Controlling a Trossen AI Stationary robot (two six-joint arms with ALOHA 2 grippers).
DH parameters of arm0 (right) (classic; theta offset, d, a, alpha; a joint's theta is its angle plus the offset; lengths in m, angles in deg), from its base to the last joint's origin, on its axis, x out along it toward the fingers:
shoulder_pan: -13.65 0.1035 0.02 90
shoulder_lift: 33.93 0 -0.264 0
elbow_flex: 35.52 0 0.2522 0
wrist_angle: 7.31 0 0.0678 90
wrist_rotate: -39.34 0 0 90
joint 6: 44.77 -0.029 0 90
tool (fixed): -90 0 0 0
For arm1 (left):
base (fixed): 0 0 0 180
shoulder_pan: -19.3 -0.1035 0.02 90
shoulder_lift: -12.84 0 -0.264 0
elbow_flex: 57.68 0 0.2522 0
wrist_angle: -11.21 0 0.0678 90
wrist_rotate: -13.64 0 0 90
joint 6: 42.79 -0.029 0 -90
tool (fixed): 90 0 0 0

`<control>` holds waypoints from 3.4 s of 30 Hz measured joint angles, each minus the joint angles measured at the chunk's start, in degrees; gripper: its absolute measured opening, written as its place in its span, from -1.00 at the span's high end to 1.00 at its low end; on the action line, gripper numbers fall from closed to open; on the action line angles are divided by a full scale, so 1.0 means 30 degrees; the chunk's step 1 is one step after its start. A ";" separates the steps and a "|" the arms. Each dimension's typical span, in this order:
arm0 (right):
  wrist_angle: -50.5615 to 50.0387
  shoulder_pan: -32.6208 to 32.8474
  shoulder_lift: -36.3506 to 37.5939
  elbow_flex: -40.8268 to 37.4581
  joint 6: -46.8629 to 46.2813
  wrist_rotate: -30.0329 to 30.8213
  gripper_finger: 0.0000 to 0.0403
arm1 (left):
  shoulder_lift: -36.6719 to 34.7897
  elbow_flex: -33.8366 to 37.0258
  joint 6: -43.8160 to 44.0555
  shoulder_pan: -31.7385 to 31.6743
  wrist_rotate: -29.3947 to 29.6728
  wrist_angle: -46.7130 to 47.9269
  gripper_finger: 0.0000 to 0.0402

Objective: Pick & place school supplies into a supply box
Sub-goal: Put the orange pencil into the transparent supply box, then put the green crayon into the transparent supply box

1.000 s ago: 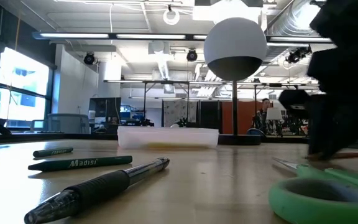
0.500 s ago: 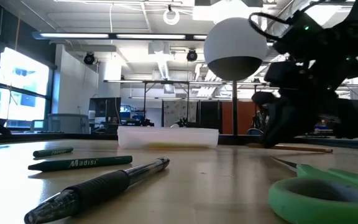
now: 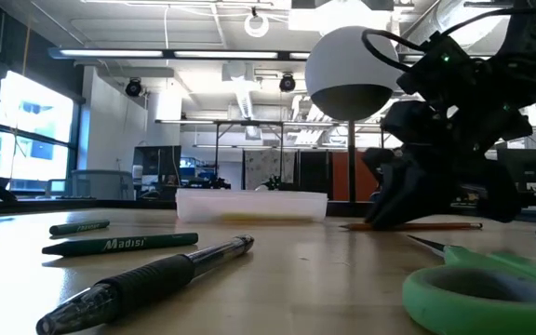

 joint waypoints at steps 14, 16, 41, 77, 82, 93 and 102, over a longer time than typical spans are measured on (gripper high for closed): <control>0.1405 -0.1443 -0.2245 0.0004 0.0058 -0.2903 0.59 | 0.0000 0.0000 0.0000 0.0000 -0.0226 0.0000 0.42; 0.2548 -0.1733 -0.3059 0.0015 0.0072 -0.3474 0.62 | 0.0000 -0.0003 0.0041 0.0000 -0.0226 0.0000 0.42; 0.9626 -0.2213 -0.5720 -0.0044 -0.1663 -0.5079 0.96 | 0.0000 -0.0002 0.0217 -0.0001 -0.0403 -0.0229 0.42; -0.2279 -0.3085 -1.0534 1.7162 0.6438 -0.3990 0.95 | 0.0000 0.0000 0.0131 -0.0007 -0.0060 -0.0410 0.42; -0.2163 -0.3769 -1.0726 1.7282 0.6180 -0.4882 0.95 | 0.0000 0.0000 0.0204 0.0000 -0.0159 -0.0423 0.42; -0.1784 -0.4634 -1.0755 1.7238 0.4571 -0.5137 0.76 | 0.0000 -0.0007 0.0211 -0.0005 -0.0167 -0.0427 0.42; -0.3898 -0.3693 -0.8906 1.7176 0.4702 -0.4030 0.70 | 0.0000 -0.0006 0.0233 -0.0007 -0.0312 -0.0430 0.42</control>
